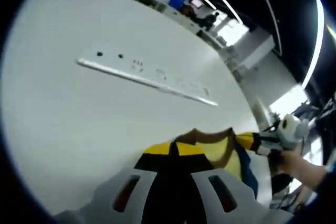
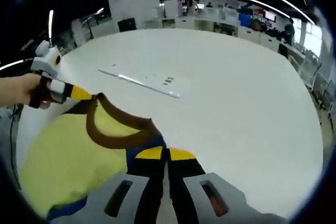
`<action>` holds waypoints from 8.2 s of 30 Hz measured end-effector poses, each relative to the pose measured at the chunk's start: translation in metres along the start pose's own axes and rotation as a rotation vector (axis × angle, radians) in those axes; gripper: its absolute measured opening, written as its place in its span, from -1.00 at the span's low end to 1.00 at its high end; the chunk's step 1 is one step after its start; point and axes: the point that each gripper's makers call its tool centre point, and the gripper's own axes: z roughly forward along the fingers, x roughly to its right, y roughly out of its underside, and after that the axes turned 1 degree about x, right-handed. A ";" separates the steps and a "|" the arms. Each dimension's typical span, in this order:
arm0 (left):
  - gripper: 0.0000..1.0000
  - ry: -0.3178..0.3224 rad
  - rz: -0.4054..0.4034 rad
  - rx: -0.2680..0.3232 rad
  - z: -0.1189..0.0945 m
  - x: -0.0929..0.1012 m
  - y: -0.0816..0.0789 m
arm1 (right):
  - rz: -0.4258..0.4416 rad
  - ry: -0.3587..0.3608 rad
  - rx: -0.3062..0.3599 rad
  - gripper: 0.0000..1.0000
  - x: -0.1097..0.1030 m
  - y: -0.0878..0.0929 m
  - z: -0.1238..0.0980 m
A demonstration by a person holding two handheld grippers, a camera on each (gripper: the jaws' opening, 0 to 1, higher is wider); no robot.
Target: Fold the garment on the visible template until the final outline fits inside the template.
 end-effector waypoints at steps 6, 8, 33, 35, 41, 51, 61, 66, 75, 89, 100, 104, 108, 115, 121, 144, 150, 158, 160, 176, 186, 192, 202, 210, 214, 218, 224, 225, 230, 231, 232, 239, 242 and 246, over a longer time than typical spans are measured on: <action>-1.00 0.008 0.014 0.008 -0.002 0.003 -0.002 | -0.022 0.017 -0.008 -0.86 0.002 0.000 -0.002; -1.00 0.006 0.019 0.017 -0.003 0.003 -0.005 | -0.015 0.022 -0.008 -0.83 0.004 0.000 -0.004; -0.60 0.047 0.048 0.049 -0.037 0.026 -0.007 | -0.025 -0.032 0.035 -0.53 -0.016 -0.021 -0.043; -0.55 0.054 0.048 0.045 -0.040 0.028 -0.005 | -0.020 -0.035 0.041 -0.50 -0.018 -0.023 -0.046; -0.45 0.068 0.053 0.044 -0.050 0.034 -0.001 | -0.014 -0.059 0.055 -0.43 -0.027 -0.027 -0.055; -0.31 0.082 0.065 0.049 -0.070 0.044 0.004 | -0.005 -0.076 0.077 -0.30 -0.040 -0.034 -0.076; -0.16 0.105 0.081 0.077 -0.100 0.062 0.010 | -0.019 -0.096 0.120 -0.17 -0.061 -0.045 -0.104; -0.14 0.119 0.090 0.083 -0.112 0.069 0.015 | -0.036 -0.100 0.147 -0.14 -0.072 -0.049 -0.122; -0.06 0.130 0.102 0.103 -0.134 0.079 0.023 | -0.022 -0.090 0.167 -0.02 -0.082 -0.043 -0.146; 0.02 0.126 0.301 0.069 -0.167 0.101 0.051 | 0.028 -0.084 0.237 0.19 -0.102 -0.035 -0.185; 0.23 0.127 0.344 0.101 -0.195 0.116 0.064 | 0.047 -0.070 0.267 0.44 -0.113 -0.021 -0.216; 0.34 0.121 0.345 0.101 -0.206 0.117 0.075 | 0.048 -0.068 0.250 0.52 -0.117 -0.006 -0.224; 0.40 0.115 0.338 0.110 -0.218 0.117 0.083 | 0.068 -0.083 0.234 0.63 -0.123 0.007 -0.232; 0.62 0.093 0.322 0.120 -0.231 0.117 0.095 | 0.069 -0.114 0.227 0.89 -0.136 0.014 -0.244; 0.66 0.104 0.329 0.118 -0.241 0.125 0.105 | 0.072 -0.118 0.240 0.91 -0.140 0.020 -0.258; 0.92 0.132 0.336 0.168 -0.288 0.154 0.132 | 0.106 -0.097 0.233 0.99 -0.149 0.057 -0.307; 0.99 0.110 0.327 0.158 -0.297 0.150 0.144 | 0.104 -0.088 0.223 0.99 -0.150 0.068 -0.318; 0.99 0.110 0.315 0.134 -0.305 0.151 0.161 | 0.132 -0.074 0.212 0.99 -0.150 0.082 -0.329; 0.99 0.115 0.319 0.132 -0.306 0.153 0.161 | 0.135 -0.072 0.204 0.99 -0.151 0.086 -0.332; 0.99 0.115 0.332 0.123 -0.311 0.155 0.159 | 0.148 -0.074 0.185 0.98 -0.152 0.098 -0.340; 0.99 0.112 0.359 0.134 -0.316 0.157 0.152 | 0.156 -0.078 0.182 0.96 -0.151 0.098 -0.339; 0.99 0.095 0.358 0.124 -0.314 0.150 0.155 | 0.159 -0.082 0.165 0.95 -0.150 0.104 -0.336; 0.99 0.070 0.351 0.095 -0.312 0.138 0.162 | 0.182 -0.088 0.121 0.82 -0.151 0.123 -0.328; 0.99 0.069 0.338 0.089 -0.310 0.135 0.160 | 0.196 -0.095 0.093 0.60 -0.153 0.136 -0.319; 0.99 0.068 0.336 0.088 -0.309 0.134 0.161 | 0.206 -0.111 0.072 0.45 -0.158 0.146 -0.316; 0.99 0.068 0.326 0.087 -0.310 0.131 0.163 | 0.207 -0.125 0.050 0.31 -0.163 0.158 -0.312; 0.99 0.048 0.322 0.072 -0.312 0.123 0.167 | 0.243 -0.129 0.025 0.18 -0.168 0.177 -0.308; 0.99 0.043 0.322 0.072 -0.313 0.121 0.168 | 0.242 -0.126 0.023 0.16 -0.168 0.179 -0.307; 0.99 0.034 0.314 0.065 -0.314 0.117 0.170 | 0.253 -0.113 0.003 0.01 -0.169 0.194 -0.302; 0.99 0.033 0.315 0.062 -0.313 0.117 0.171 | 0.257 -0.110 0.002 -0.05 -0.169 0.195 -0.302; 0.99 0.033 0.316 0.061 -0.313 0.117 0.171 | 0.261 -0.106 0.003 -0.13 -0.169 0.197 -0.301; 0.99 0.038 0.311 0.069 -0.312 0.119 0.170 | 0.276 -0.093 -0.022 -0.32 -0.172 0.213 -0.291; 0.99 0.037 0.312 0.069 -0.312 0.119 0.170 | 0.277 -0.090 -0.031 -0.38 -0.172 0.217 -0.287; 0.99 0.023 0.299 0.077 -0.316 0.114 0.169 | 0.304 -0.080 -0.041 -0.43 -0.170 0.222 -0.280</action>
